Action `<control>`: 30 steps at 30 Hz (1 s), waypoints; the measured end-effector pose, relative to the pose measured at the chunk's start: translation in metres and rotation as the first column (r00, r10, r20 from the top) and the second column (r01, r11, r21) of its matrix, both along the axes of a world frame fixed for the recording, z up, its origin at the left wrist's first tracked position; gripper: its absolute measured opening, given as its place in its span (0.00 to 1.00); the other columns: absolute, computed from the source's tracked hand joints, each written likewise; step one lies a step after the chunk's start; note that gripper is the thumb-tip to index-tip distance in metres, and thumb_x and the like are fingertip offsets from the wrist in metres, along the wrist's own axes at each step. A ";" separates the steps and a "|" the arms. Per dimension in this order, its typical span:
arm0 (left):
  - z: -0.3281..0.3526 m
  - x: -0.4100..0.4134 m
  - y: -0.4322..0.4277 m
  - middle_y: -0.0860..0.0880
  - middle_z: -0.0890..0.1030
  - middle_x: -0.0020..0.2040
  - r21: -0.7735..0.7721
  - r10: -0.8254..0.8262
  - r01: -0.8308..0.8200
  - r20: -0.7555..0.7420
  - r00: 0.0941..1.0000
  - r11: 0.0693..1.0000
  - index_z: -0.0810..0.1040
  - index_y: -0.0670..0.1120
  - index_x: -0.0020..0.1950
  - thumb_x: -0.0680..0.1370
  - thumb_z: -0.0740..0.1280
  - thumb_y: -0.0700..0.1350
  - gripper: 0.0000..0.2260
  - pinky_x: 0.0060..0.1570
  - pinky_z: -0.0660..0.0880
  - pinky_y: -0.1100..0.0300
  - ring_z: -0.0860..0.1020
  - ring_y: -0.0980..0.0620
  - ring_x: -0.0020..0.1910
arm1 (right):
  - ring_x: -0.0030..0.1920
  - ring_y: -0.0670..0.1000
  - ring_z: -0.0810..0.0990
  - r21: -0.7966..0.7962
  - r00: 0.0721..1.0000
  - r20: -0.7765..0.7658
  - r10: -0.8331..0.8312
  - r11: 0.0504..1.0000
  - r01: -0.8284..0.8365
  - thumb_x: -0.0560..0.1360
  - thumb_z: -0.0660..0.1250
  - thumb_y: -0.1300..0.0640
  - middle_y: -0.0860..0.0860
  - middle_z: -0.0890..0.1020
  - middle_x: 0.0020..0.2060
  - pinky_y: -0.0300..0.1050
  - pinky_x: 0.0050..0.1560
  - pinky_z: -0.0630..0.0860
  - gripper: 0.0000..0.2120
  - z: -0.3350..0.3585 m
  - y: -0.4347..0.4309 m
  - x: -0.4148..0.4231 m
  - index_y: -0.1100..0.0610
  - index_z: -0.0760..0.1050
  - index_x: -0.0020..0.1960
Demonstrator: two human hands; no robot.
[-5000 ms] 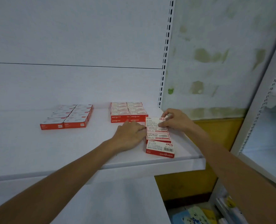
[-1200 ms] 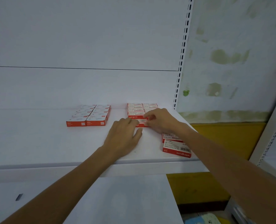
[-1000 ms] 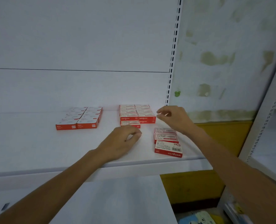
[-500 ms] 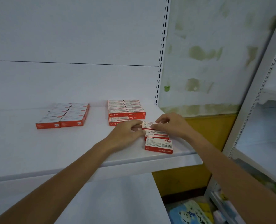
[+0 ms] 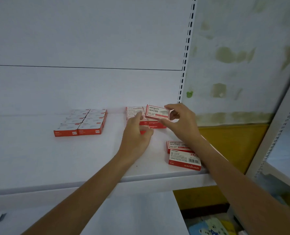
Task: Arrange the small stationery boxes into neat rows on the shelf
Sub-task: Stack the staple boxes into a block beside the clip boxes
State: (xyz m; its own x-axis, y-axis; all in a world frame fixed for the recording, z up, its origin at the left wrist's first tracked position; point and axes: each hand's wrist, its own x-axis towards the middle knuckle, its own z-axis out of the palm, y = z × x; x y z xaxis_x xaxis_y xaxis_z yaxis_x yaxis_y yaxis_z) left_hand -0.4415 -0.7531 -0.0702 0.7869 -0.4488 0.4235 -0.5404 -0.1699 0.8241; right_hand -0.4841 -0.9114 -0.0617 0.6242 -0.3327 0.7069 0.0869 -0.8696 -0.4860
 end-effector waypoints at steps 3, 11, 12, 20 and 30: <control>-0.001 -0.001 0.001 0.51 0.67 0.68 0.014 -0.005 0.005 -0.022 1.000 1.000 0.61 0.53 0.72 0.78 0.61 0.45 0.22 0.50 0.70 0.72 0.70 0.58 0.56 | 0.40 0.44 0.75 -0.033 0.997 0.050 -0.053 0.998 0.055 0.68 0.74 0.54 0.52 0.78 0.52 0.24 0.41 0.70 0.22 -0.001 -0.004 -0.003 0.57 0.76 0.59; -0.002 -0.004 -0.001 0.52 0.70 0.67 0.085 -0.056 0.060 -0.041 0.998 0.995 0.60 0.53 0.72 0.77 0.63 0.44 0.25 0.44 0.68 0.74 0.70 0.59 0.52 | 0.40 0.44 0.75 -0.024 0.996 0.055 -0.067 0.997 0.068 0.68 0.73 0.51 0.52 0.78 0.53 0.21 0.39 0.69 0.23 -0.005 -0.004 -0.005 0.55 0.76 0.60; -0.002 -0.003 -0.001 0.52 0.70 0.66 0.074 -0.055 0.059 -0.043 0.998 0.996 0.59 0.53 0.72 0.77 0.63 0.44 0.25 0.39 0.67 0.76 0.71 0.59 0.51 | 0.40 0.43 0.75 -0.022 0.996 0.061 -0.064 0.998 0.065 0.68 0.74 0.51 0.52 0.78 0.53 0.21 0.39 0.69 0.23 -0.005 -0.004 -0.006 0.55 0.76 0.60; -0.001 -0.005 -0.002 0.52 0.72 0.65 0.140 -0.058 0.063 -0.043 0.997 0.988 0.62 0.53 0.71 0.76 0.64 0.44 0.24 0.51 0.69 0.64 0.70 0.58 0.53 | 0.39 0.44 0.75 -0.053 0.996 0.082 -0.035 0.998 0.040 0.67 0.74 0.54 0.52 0.79 0.52 0.22 0.42 0.70 0.22 -0.007 -0.005 -0.011 0.57 0.76 0.60; -0.003 -0.004 -0.003 0.53 0.75 0.62 0.170 -0.065 0.067 -0.021 0.998 0.983 0.64 0.52 0.70 0.77 0.63 0.43 0.22 0.47 0.66 0.71 0.71 0.59 0.49 | 0.41 0.44 0.75 0.014 0.998 -0.049 -0.049 0.999 0.049 0.67 0.74 0.55 0.52 0.78 0.52 0.24 0.41 0.69 0.23 -0.013 -0.011 -0.008 0.57 0.76 0.60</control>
State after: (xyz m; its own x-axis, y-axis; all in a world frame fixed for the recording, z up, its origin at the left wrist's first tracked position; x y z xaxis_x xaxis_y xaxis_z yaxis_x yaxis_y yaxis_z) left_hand -0.4451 -0.7562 -0.0730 0.7589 -0.5647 0.3242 -0.5426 -0.2733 0.7943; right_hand -0.4924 -0.9221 -0.0744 0.6403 -0.3743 0.6708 0.0205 -0.8646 -0.5020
